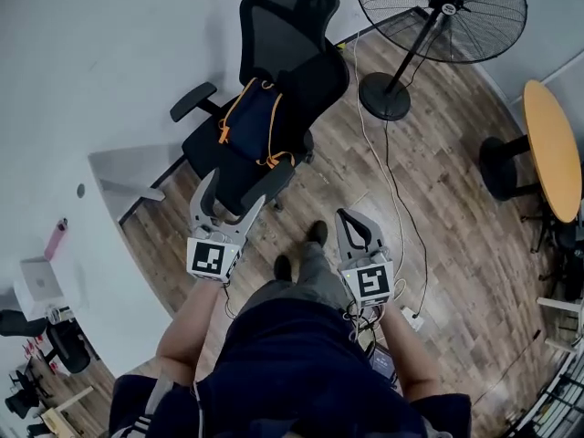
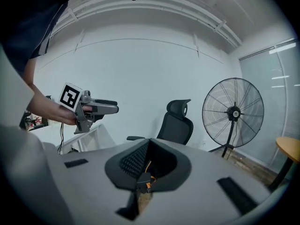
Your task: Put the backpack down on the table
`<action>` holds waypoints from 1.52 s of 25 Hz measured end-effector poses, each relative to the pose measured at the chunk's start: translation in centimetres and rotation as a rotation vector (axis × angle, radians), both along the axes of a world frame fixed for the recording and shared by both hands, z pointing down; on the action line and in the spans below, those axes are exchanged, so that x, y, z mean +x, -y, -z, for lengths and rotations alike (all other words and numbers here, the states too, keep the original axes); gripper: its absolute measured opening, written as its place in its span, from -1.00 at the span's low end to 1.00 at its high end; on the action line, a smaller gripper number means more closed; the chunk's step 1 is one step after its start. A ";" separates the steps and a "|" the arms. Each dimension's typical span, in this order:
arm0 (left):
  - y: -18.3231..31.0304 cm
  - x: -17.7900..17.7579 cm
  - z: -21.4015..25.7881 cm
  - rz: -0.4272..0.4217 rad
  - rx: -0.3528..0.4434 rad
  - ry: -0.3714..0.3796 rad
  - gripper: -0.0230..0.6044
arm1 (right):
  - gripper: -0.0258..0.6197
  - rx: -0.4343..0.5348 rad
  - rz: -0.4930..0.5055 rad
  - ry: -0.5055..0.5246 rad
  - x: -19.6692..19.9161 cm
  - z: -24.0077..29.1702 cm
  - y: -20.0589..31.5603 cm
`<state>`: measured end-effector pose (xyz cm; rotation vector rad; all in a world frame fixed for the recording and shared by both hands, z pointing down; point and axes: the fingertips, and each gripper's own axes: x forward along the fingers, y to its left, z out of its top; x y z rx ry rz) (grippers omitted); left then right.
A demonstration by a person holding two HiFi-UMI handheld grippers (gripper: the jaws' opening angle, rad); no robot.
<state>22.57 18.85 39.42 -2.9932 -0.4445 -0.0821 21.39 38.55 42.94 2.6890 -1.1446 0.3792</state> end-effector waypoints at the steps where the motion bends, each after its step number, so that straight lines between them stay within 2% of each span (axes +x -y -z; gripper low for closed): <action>1: -0.1 1.1 -0.4 0.008 0.002 0.009 0.36 | -0.92 0.005 0.006 0.009 1.2 -0.3 -0.1; 9: 0.4 10.9 -2.5 0.079 0.006 0.029 0.36 | -0.92 0.009 0.093 0.063 10.2 -1.9 0.6; 13: 1.1 14.5 -4.4 0.071 0.011 0.039 0.36 | -0.92 -0.004 0.119 0.064 13.2 -2.4 1.7; 17: 2.5 17.9 -8.0 0.045 0.013 0.075 0.36 | -0.92 -0.028 0.109 0.069 15.1 -3.5 2.9; 22: 3.6 22.8 -15.7 0.014 -0.028 0.180 0.36 | -0.92 -0.051 0.058 0.091 17.4 -4.8 4.0; 26: 4.3 26.5 -19.9 -0.006 -0.017 0.219 0.36 | -0.92 -0.062 0.045 0.119 18.8 -6.2 4.8; 38: 6.0 31.9 -31.3 -0.035 -0.029 0.363 0.36 | -0.92 -0.079 0.066 0.167 22.2 -11.1 8.5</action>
